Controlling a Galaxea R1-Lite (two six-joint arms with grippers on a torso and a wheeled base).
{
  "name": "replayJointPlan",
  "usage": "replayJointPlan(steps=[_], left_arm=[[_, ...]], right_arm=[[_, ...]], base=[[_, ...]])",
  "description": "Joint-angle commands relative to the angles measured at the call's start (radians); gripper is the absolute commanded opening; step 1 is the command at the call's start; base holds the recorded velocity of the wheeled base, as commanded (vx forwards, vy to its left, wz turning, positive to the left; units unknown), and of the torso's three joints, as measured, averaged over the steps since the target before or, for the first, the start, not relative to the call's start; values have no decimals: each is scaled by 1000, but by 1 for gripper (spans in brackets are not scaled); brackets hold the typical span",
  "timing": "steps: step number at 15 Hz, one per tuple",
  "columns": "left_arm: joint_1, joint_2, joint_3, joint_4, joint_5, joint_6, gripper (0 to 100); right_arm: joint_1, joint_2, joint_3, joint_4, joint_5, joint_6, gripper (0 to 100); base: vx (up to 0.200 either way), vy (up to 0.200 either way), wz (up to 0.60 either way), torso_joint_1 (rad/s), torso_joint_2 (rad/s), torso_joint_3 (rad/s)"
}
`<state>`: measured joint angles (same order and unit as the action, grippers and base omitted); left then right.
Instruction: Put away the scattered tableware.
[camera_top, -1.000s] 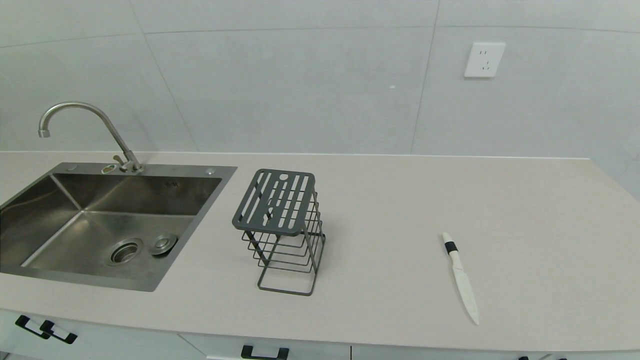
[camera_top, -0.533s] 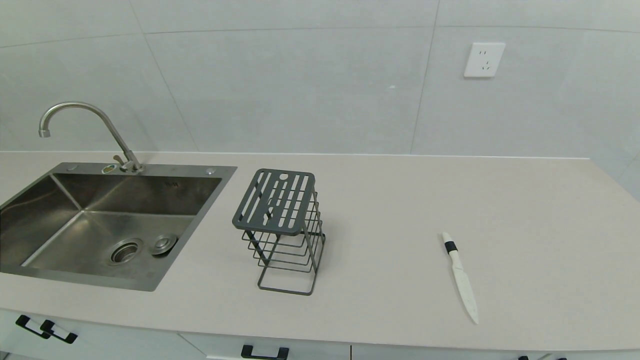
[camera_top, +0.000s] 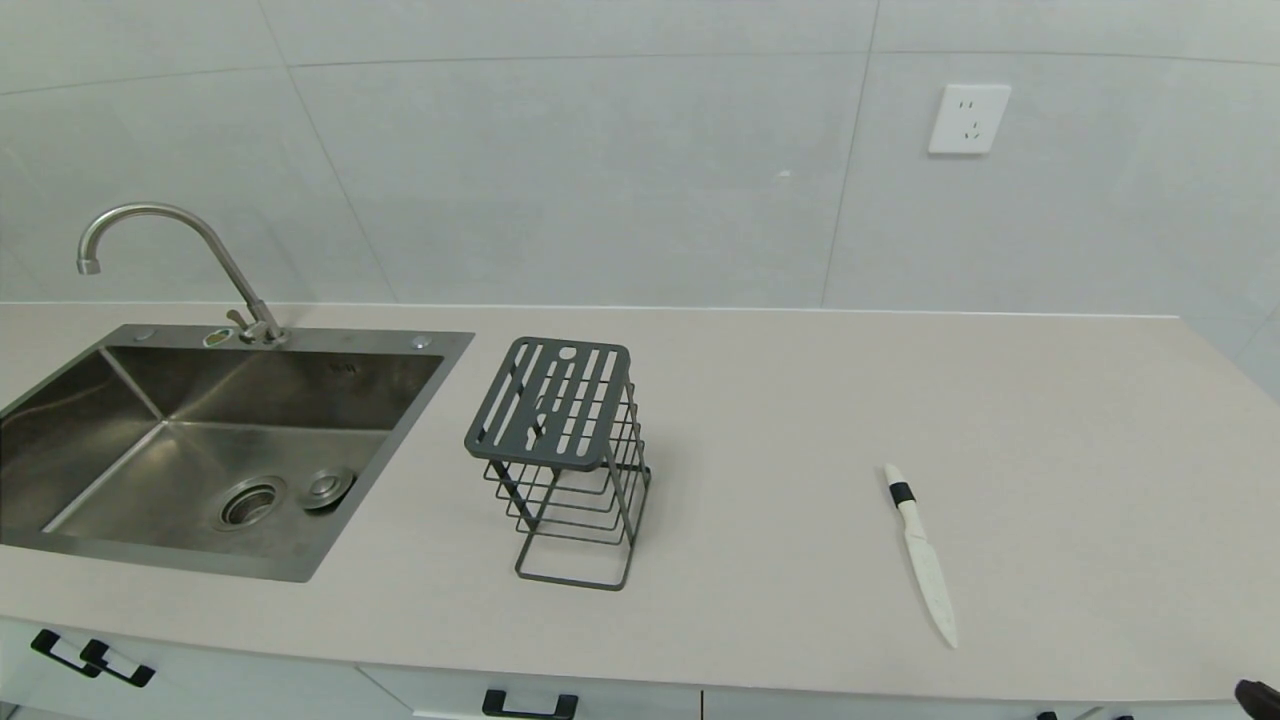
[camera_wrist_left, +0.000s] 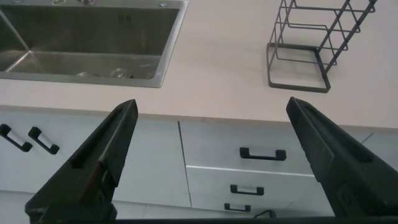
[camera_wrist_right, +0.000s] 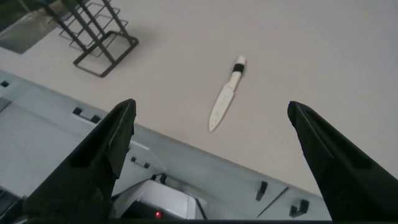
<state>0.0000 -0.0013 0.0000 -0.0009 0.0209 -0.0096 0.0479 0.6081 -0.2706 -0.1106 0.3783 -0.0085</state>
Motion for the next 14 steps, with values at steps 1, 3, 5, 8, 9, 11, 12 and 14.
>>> replayJointPlan(steps=[1,3,5,8,9,11,12,14], left_arm=[[0,1,0,-1,1,-1,100],[0,1,0,-1,1,-1,100],[0,1,0,-1,1,-1,100],[0,1,0,-1,1,-1,100],[0,1,0,-1,1,-1,100],[0,1,0,-1,1,0,100],[0,1,0,-1,-1,2,100],[0,1,0,-1,1,0,100]], right_arm=[[40,157,-10,0,8,-2,100],[72,231,-7,0,7,-31,100],[72,297,-12,0,7,-80,100],[73,374,-21,0,5,-88,100],[72,400,-35,0,-7,-88,100],[72,450,-70,-1,-61,-88,100],[73,512,-108,-1,-105,-85,100],[113,602,-176,-32,-164,-85,100]], base=[[0,0,0,0,0,0],[0,0,0,0,0,0],[0,0,0,0,0,0],[0,0,0,0,0,0],[0,0,0,0,0,0],[0,0,0,0,0,0],[0,0,0,0,0,0],[0,0,0,0,0,0]])
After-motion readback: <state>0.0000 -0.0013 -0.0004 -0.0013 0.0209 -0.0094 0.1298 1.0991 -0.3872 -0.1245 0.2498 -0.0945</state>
